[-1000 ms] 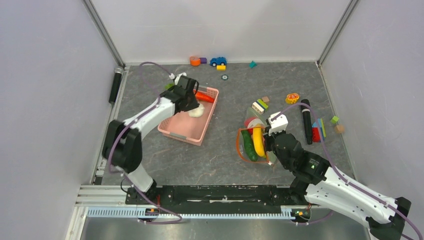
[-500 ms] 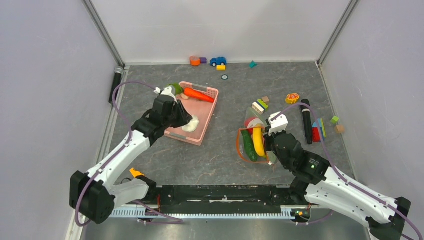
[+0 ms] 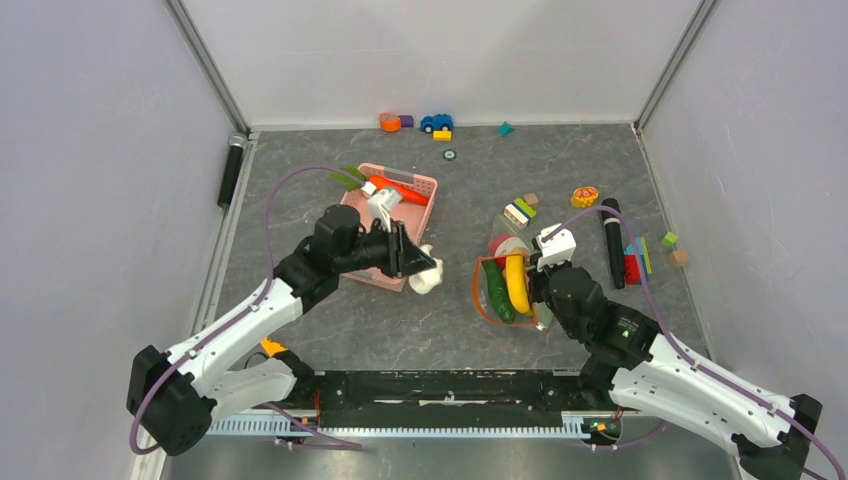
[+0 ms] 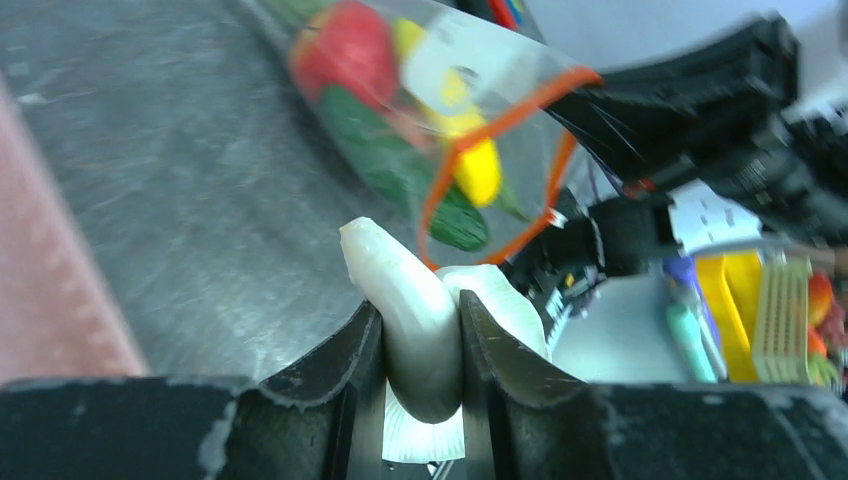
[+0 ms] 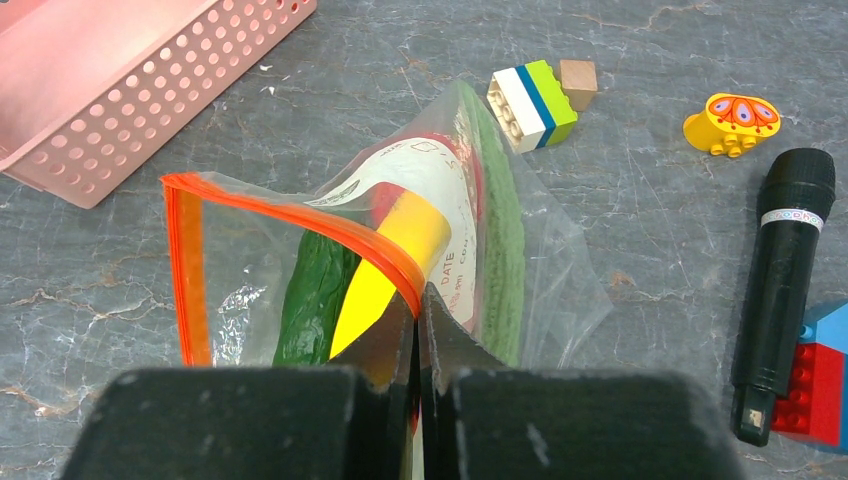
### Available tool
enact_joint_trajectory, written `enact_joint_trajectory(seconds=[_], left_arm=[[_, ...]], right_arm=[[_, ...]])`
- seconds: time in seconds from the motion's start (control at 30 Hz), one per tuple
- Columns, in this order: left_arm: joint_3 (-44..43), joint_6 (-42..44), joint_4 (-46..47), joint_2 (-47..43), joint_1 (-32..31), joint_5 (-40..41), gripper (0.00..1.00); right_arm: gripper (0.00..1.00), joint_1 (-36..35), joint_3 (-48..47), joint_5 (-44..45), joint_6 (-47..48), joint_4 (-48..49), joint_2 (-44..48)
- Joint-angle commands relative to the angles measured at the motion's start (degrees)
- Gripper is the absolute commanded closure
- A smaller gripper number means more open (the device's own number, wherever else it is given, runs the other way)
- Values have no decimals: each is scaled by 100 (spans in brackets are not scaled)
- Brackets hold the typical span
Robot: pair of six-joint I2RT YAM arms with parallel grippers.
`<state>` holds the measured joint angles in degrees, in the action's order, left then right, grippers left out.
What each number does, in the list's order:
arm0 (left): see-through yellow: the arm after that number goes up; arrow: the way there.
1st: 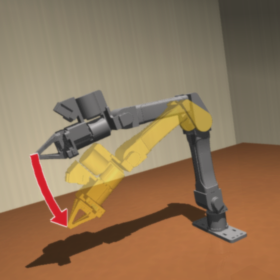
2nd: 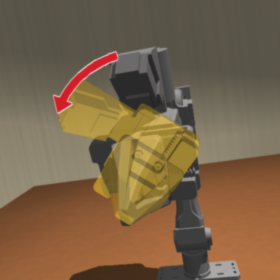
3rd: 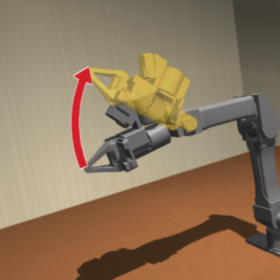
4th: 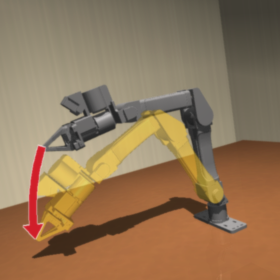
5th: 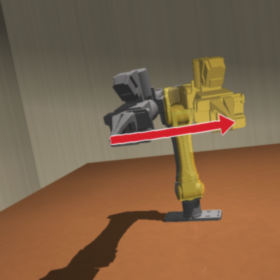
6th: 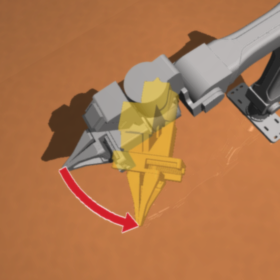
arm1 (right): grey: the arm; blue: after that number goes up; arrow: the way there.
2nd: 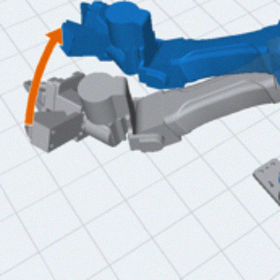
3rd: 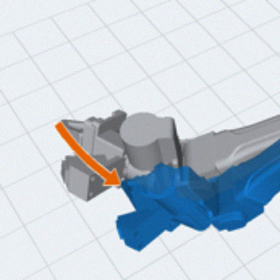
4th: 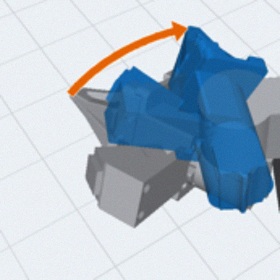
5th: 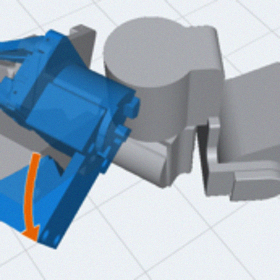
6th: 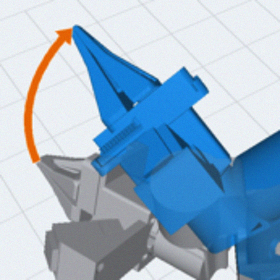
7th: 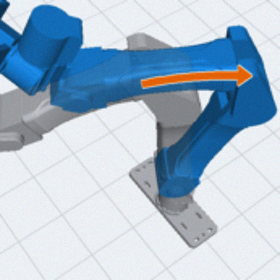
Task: Place the food in the zip-top bag and seal the zipper
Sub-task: Place the fake vegetable in the zipper food storage bag.
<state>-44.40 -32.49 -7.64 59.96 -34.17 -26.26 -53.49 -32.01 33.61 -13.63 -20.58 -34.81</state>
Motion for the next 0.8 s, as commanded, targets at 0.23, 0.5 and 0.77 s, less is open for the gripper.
enact_joint_trajectory(seconds=[0.23, 0.5, 0.77], left_arm=[[-211, 609, 1518, 476, -1592, -283, 68], [-1060, 375, 1471, 1800, -1871, 126, 74], [-1759, 450, 1184, 2559, -2093, 388, 74]], right_arm=[[99, 14, -42, 18, 2, 292, 86], [99, 15, -134, -256, -55, 306, 301], [98, 15, -304, -549, -202, 214, 362]])
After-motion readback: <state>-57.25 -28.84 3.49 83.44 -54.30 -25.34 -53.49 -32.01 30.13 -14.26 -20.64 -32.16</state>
